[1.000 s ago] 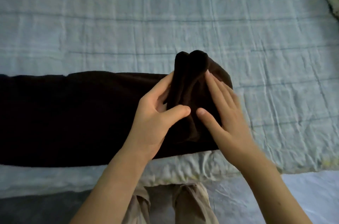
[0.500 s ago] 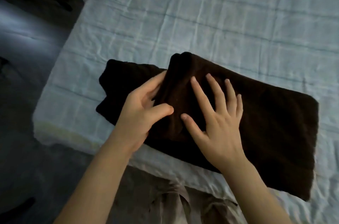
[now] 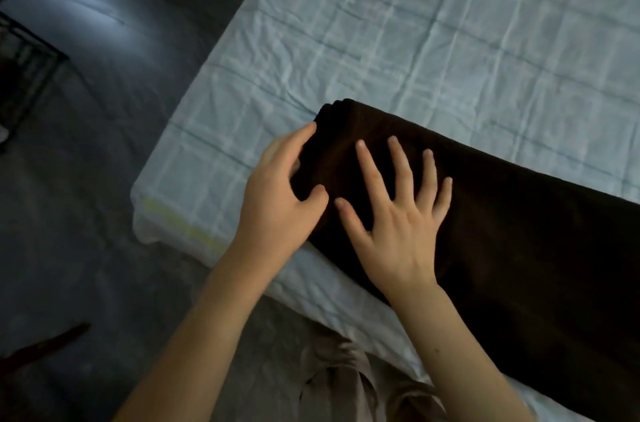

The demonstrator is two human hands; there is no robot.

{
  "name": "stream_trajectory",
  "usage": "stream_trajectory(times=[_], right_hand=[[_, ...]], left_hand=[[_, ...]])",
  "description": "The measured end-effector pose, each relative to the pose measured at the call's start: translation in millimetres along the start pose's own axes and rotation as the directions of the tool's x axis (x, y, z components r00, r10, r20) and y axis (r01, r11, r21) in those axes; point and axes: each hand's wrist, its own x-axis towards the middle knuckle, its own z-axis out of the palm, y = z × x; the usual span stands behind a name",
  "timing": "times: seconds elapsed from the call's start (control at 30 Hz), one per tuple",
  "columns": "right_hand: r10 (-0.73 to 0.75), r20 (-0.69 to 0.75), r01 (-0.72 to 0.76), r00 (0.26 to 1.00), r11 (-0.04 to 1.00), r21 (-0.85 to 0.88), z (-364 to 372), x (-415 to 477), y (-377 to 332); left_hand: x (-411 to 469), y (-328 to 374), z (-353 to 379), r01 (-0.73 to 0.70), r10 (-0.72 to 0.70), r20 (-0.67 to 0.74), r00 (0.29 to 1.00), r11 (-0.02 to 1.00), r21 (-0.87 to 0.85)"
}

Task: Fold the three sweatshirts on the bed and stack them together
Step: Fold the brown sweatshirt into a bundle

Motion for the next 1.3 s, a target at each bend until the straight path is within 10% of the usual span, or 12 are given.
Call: stream_trajectory(times=[0.07, 0.2, 0.43, 0.8, 0.93, 1.2, 1.3], right_hand=[[-0.005, 0.047, 0.005, 0.999, 1.000, 0.004, 0, 1, -4], [0.015, -0.060, -0.005, 0.998, 0.987, 0.158, -20, -6, 22], [0.094, -0.018, -0.096, 0.995, 0.979, -0.180, 5, -20, 90], [0.098, -0.117, -0.124, 0.988, 0.962, -0.245, -42, -52, 143], [0.117, -0.114, -0.149, 0.987, 0.931, -0.332, -47, -89, 200], [0.082, -0.092, -0.094, 0.992, 0.986, -0.137, -36, -88, 216], [0.316, -0.246, -0.307, 0.916, 0.949, 0.073, -61, -121, 229]], left_hand=[[-3, 5, 7, -0.212, 0.235, -0.019, 0.972, 0.908, 0.361], [0, 21, 42, -0.490, 0.478, 0.162, 0.864, 0.717, 0.496], [25, -52, 88, -0.557, 0.373, 0.414, 0.830, 0.583, 0.592], [14, 11, 90, -0.397, 0.296, 0.270, 0.916, 0.577, 0.714], [-19, 53, 156, -0.670, 0.504, 0.442, 0.742, 0.523, 0.528], [-22, 22, 196, -0.670, 0.323, 0.590, 0.740, 0.434, 0.602], [-28, 43, 190, -0.612, 0.310, 0.531, 0.789, 0.480, 0.628]])
